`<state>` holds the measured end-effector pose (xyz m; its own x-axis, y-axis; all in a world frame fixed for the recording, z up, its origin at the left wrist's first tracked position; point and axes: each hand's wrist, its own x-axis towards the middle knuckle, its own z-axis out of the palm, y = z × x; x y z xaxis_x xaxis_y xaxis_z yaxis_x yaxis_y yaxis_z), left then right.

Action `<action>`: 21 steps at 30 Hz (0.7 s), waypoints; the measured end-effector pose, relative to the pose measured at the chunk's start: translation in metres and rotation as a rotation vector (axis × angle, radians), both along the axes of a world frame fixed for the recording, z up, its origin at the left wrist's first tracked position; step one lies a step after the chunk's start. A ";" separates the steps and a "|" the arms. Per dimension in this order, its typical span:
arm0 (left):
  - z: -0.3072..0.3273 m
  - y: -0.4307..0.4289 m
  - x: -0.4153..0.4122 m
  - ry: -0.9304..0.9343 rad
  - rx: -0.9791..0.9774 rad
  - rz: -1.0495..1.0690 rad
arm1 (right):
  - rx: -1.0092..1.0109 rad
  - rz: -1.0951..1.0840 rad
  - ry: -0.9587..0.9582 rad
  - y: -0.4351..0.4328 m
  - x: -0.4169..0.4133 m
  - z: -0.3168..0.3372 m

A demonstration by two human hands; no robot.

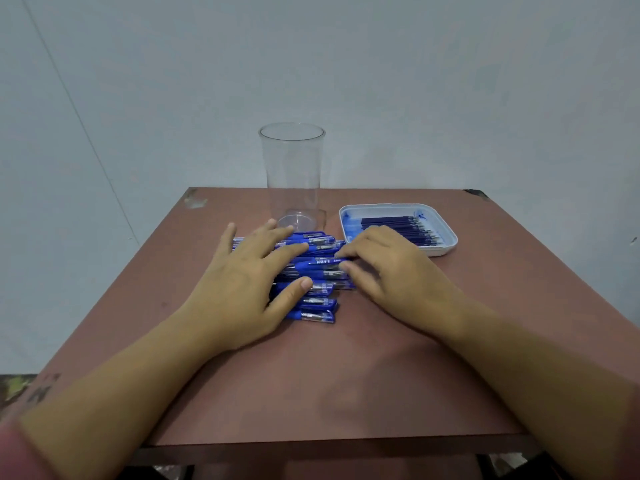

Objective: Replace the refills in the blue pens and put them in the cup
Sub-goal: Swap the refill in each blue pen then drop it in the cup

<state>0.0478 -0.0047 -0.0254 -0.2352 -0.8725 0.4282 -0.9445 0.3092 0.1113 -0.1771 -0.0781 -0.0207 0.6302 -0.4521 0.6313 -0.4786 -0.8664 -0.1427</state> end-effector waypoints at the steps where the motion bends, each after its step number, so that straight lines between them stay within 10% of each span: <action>1: 0.005 -0.002 -0.003 -0.014 -0.047 -0.010 | -0.016 -0.012 -0.014 0.000 -0.002 0.002; 9: 0.034 -0.023 -0.038 0.301 0.021 -0.212 | -0.164 0.005 -0.095 -0.001 -0.045 0.015; 21: 0.004 -0.032 -0.045 0.308 -0.020 -0.312 | 0.228 0.020 -0.300 0.007 -0.052 -0.008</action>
